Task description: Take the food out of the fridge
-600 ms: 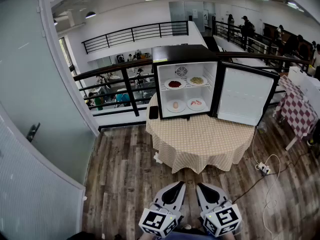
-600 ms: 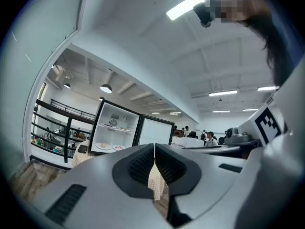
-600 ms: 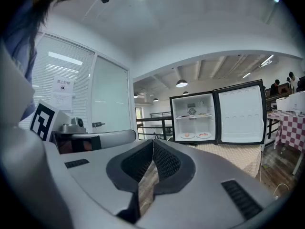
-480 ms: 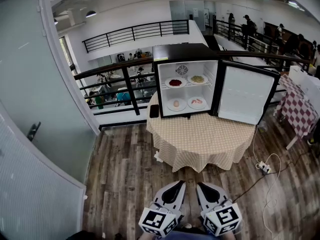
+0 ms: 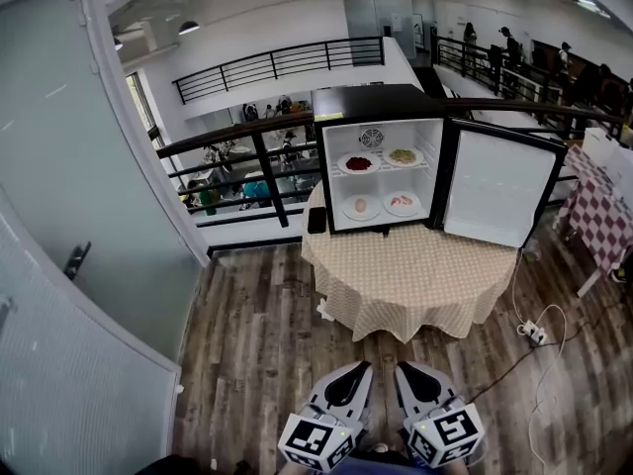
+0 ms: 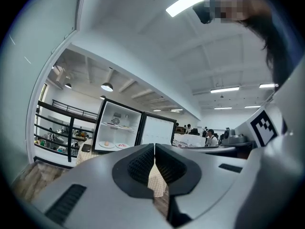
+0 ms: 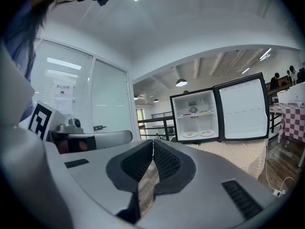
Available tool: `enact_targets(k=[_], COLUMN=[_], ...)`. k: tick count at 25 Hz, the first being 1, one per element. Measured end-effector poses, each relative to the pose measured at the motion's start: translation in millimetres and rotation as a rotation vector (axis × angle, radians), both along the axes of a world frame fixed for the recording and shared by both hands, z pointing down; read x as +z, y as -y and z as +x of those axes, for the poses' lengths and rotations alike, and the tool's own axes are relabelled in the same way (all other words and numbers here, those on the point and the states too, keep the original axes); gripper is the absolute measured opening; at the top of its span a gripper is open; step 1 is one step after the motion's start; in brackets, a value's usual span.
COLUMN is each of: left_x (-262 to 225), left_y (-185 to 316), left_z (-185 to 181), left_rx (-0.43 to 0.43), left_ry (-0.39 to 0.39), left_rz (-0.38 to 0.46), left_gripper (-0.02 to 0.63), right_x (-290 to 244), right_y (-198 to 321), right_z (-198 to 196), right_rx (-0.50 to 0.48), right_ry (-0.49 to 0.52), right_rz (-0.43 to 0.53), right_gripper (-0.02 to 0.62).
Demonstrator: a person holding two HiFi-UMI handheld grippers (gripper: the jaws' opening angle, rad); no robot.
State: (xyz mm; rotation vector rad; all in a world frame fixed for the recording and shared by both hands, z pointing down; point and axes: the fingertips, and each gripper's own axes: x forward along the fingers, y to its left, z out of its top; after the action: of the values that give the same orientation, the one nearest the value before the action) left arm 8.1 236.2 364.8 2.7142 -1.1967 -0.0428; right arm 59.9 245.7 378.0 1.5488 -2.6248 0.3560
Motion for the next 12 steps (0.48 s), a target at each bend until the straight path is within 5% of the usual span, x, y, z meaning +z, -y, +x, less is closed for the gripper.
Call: enact_targets(k=[12], left_x=[14], left_y=[71], left_z=[-23], left_rx=[-0.005], left_ry=[0.035], left_rz=[-0.021], left_gripper=[0.017], right_x=[14], right_y=[64], right_z=[-24], right_rx=[-0.012], right_ry=[0.018], right_rz=[-0.046], right_gripper=[0.017])
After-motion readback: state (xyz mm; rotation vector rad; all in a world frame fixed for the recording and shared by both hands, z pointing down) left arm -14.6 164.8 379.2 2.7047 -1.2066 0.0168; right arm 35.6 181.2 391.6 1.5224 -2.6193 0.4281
